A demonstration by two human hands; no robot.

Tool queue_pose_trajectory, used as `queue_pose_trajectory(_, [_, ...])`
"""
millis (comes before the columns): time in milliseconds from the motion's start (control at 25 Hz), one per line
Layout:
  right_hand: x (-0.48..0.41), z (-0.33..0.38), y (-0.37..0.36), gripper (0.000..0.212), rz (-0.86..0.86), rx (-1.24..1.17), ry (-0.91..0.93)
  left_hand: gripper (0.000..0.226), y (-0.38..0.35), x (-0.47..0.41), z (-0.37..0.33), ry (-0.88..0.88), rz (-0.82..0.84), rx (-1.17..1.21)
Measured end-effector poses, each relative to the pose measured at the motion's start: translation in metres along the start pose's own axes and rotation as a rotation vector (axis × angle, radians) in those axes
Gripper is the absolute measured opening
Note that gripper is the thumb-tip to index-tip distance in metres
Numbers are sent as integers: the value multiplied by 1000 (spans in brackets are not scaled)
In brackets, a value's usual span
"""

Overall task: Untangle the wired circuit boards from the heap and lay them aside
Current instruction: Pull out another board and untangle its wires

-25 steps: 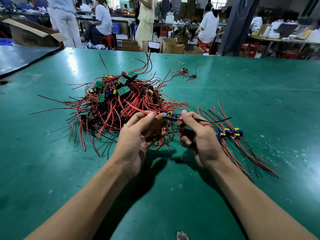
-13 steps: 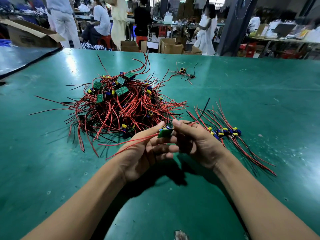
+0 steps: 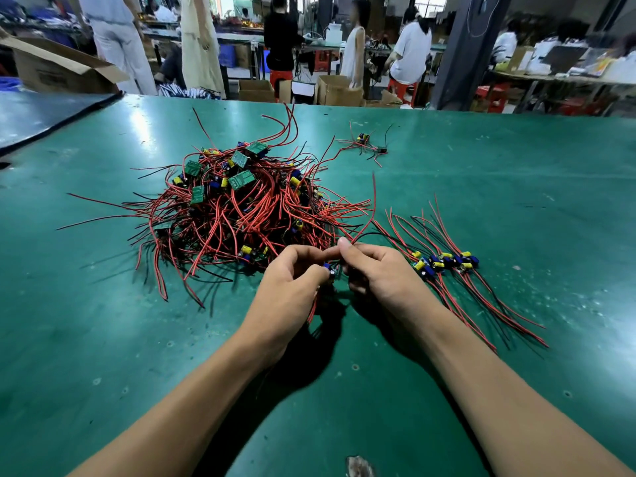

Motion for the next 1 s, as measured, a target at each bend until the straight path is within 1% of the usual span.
queue_pose_trajectory(120, [-1,2,0,32,-30,103,9,22,-2,2,0,26,-7,18])
queue_pose_trajectory(200, [0,3,-2,34,-4,39,10,21,-4,2,1,47,11,66])
queue_pose_trajectory(320, [4,9,-3,32,44,-67,-2,18,-12,6,5,143,82,181])
queue_pose_trajectory(400, [7,10,-6,30,113,-113,-52,14,-19,9,6,186,153,235])
queue_pose_trajectory(480, [9,10,-9,29,173,-103,-95,11,-22,11,4,187,180,282])
queue_pose_trajectory(600, [9,10,-13,28,209,-145,-120,5,-19,12,1,170,149,321])
queue_pose_trajectory(720, [9,8,-13,31,214,-161,-118,10,-21,15,0,123,111,300])
queue_pose_trajectory(800, [9,7,-14,35,225,-102,-90,9,-22,16,1,104,77,291])
queue_pose_trajectory(880, [10,5,-17,38,238,-48,-77,14,-19,15,3,94,41,267])
queue_pose_trajectory(1000, [6,-2,-17,27,158,71,-64,15,-13,11,8,91,14,236])
Point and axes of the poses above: each hand's wrist, its own x-axis away from the middle knuckle, its own y-axis out of the back of the hand, z = x × y, the point moved 6 cm from there along -x, towards the middle knuckle, and after that the axes turned 3 degrees about -y, right-handed, at the moved point
